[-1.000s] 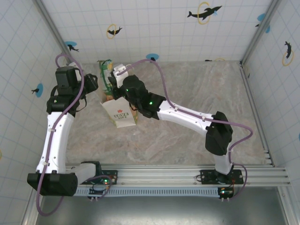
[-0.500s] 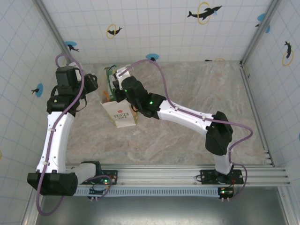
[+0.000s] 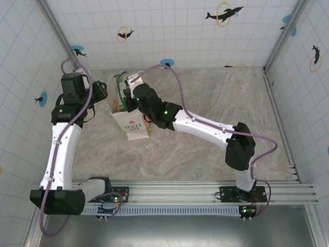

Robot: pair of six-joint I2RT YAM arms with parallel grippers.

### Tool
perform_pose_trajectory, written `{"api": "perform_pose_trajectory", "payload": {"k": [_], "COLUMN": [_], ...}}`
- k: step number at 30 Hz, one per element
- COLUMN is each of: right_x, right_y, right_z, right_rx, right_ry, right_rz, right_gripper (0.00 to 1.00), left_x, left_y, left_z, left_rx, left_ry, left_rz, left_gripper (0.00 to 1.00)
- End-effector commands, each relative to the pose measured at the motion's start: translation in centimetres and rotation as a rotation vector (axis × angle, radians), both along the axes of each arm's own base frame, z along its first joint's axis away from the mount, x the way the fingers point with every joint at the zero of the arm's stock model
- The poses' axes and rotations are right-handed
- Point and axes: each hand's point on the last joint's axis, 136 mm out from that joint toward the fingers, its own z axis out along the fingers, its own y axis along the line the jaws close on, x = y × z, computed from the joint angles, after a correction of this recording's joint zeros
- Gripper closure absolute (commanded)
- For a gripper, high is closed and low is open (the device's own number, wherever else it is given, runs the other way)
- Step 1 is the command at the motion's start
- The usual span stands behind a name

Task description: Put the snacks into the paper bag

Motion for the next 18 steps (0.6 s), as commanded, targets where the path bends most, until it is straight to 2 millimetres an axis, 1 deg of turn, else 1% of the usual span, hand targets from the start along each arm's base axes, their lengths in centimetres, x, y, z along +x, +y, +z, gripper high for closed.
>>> {"api": "perform_pose_trajectory", "payload": {"k": [1, 5, 7, 10, 12, 18], "right_x": [-1.0, -1.0, -1.0, -0.9, -0.9, -1.1], "right_y": [-0.6, -0.6, -0.7, -1.2, -1.6, -2.9], "right_z": [6.2, 5.6, 5.5, 6.0, 6.5, 8.4], "right_rx": [0.120, 0.106, 0.103, 0.103, 0.100, 0.096], "right_ry": [-0.052, -0.037, -0.032, -0.045, -0.059, -0.103], "right_rz": [0.019, 0.017, 0.013, -0.006, -0.016, -0.034], "right_gripper": [0.95, 0.87, 0.75, 0.64, 0.62, 0.61], "left_x": [0.3, 0.4, 0.4, 0.4, 0.4, 0.6], "left_y": [-0.4, -0.5, -0.5, -0.6, -0.7, -1.0], "left_z": [0.3, 0.3, 0.3, 0.0, -0.1, 0.0], "left_rx": [-0.004, -0.005, -0.007, -0.009, -0.014, -0.025], "left_ry": [-0.008, -0.008, -0.008, -0.004, -0.002, -0.003], "left_rz": [-0.018, -0.019, -0.021, -0.024, -0.028, -0.039], "left_gripper": [0.54, 0.54, 0.54, 0.54, 0.54, 0.54]}}
